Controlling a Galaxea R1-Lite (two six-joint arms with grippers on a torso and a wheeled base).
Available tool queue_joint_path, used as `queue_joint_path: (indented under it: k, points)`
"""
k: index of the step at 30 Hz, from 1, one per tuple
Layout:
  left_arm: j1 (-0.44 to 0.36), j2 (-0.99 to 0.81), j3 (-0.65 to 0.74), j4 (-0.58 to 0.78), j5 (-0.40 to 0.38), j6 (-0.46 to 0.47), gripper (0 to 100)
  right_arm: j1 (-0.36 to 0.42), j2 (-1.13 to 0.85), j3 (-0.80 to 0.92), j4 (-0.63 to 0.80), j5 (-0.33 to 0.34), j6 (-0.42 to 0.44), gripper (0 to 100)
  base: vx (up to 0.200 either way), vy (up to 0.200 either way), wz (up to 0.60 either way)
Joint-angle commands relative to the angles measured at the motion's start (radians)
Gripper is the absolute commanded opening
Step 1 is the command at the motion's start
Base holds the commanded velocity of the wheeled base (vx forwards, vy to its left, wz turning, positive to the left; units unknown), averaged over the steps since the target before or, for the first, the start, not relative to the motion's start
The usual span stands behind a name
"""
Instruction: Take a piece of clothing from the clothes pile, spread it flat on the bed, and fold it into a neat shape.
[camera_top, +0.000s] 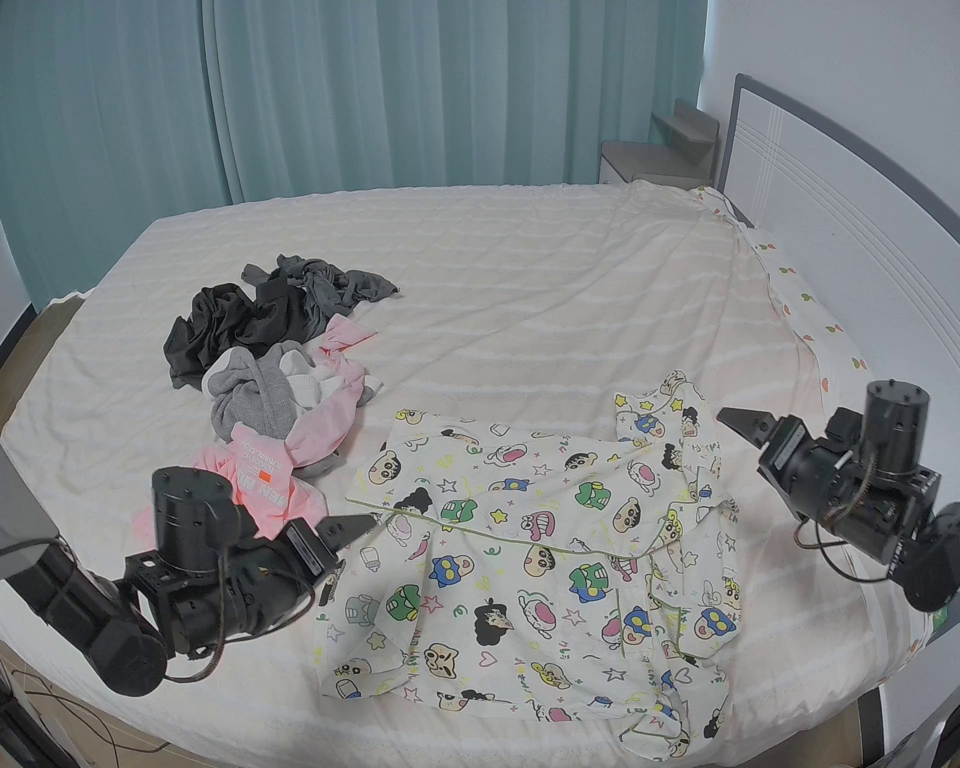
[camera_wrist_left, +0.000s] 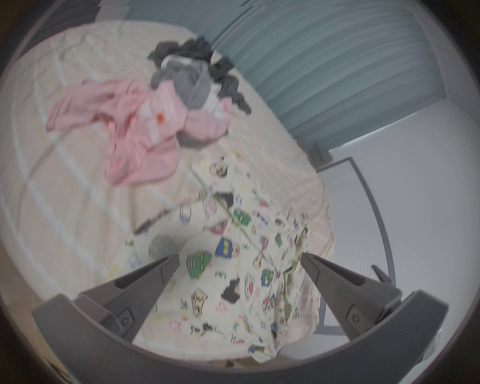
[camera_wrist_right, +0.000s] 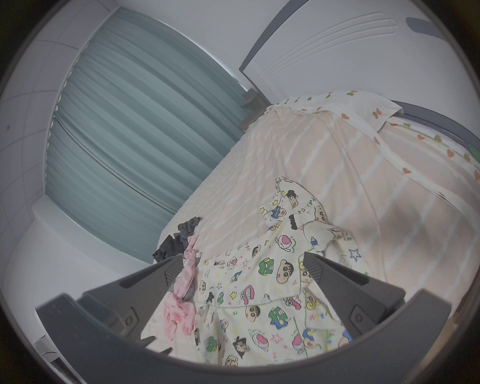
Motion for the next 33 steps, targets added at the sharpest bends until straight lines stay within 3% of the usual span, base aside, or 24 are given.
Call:
queue_joint_path:
  k: [1,6,18,30,33]
  points:
    - [-0.086,0.209,-0.029,0.030,-0.019,-0.062,100,0.012,-0.123,0.063,-0.018,0.025,0.008,100,0.000,0.000,0.00]
    - [-0.081,0.261,-0.036,-0.032,-0.002,-0.068,100,0.022,-0.122,0.066,-0.018,0.025,0.010,100,0.000,0.000,0.00]
    - [-0.084,0.323,-0.081,-0.035,0.056,-0.127,100,0.031,-0.070,0.085,-0.100,0.025,0.010,100,0.000,0.000,0.00]
    - [-0.086,0.337,-0.122,-0.035,0.062,-0.145,100,0.034,-0.056,0.091,-0.144,0.021,0.008,100,0.000,0.000,0.00]
    - [-0.090,0.358,-0.144,-0.035,0.105,-0.146,100,0.035,-0.062,0.091,-0.146,0.021,0.008,100,0.000,0.000,0.00]
